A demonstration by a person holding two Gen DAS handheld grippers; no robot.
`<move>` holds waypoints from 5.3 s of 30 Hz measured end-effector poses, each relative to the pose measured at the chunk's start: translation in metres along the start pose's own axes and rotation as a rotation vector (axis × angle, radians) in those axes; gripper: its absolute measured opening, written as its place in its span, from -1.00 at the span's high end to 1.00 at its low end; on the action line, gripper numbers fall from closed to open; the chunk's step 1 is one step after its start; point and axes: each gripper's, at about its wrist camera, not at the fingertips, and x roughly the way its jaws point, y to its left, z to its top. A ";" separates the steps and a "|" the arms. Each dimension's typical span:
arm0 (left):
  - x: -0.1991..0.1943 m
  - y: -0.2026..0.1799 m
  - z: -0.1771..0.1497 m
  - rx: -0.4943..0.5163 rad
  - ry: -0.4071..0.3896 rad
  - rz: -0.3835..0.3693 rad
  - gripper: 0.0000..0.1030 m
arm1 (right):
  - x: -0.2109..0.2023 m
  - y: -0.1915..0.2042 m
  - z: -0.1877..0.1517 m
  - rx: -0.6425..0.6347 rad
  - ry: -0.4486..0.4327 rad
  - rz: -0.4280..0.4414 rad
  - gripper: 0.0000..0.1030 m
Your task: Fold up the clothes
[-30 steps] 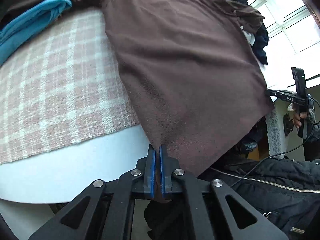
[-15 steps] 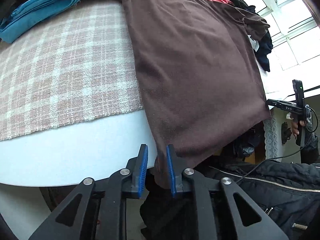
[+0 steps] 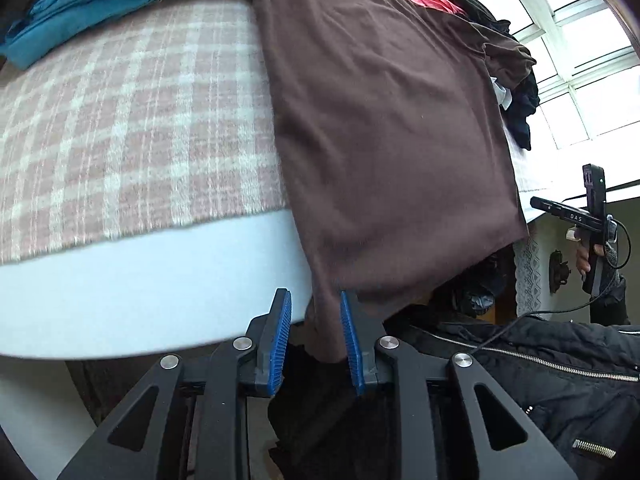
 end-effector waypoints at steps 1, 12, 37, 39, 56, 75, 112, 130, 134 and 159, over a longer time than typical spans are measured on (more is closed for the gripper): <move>-0.002 0.001 -0.009 -0.011 0.002 -0.013 0.52 | -0.002 -0.005 -0.009 0.012 -0.003 0.005 0.48; 0.047 -0.050 0.000 0.049 0.036 0.000 0.50 | -0.001 -0.028 -0.051 -0.028 0.011 -0.046 0.47; 0.068 -0.053 0.004 0.039 0.036 0.090 0.36 | 0.016 -0.031 -0.069 -0.096 0.045 -0.023 0.85; 0.075 -0.053 0.005 0.039 0.058 0.100 0.35 | 0.017 -0.031 -0.069 -0.102 0.053 -0.025 0.85; -0.023 -0.058 0.030 0.008 -0.192 -0.219 0.87 | -0.047 -0.050 -0.049 0.154 -0.142 0.495 0.90; -0.264 -0.148 0.222 0.284 -0.602 -0.114 0.87 | -0.304 -0.054 0.133 0.212 -0.629 0.674 0.90; 0.003 -0.048 0.296 0.322 -0.166 0.173 0.58 | -0.069 -0.036 0.185 -0.100 -0.192 0.111 0.32; 0.103 0.014 0.437 0.428 0.088 0.264 0.40 | 0.049 -0.003 0.379 -0.402 -0.001 0.040 0.20; 0.108 0.020 0.438 0.439 0.103 0.242 0.35 | 0.074 0.005 0.392 -0.402 0.058 -0.017 0.20; 0.057 0.005 0.414 0.526 0.008 0.362 0.90 | 0.047 -0.008 0.378 -0.393 -0.084 -0.348 0.97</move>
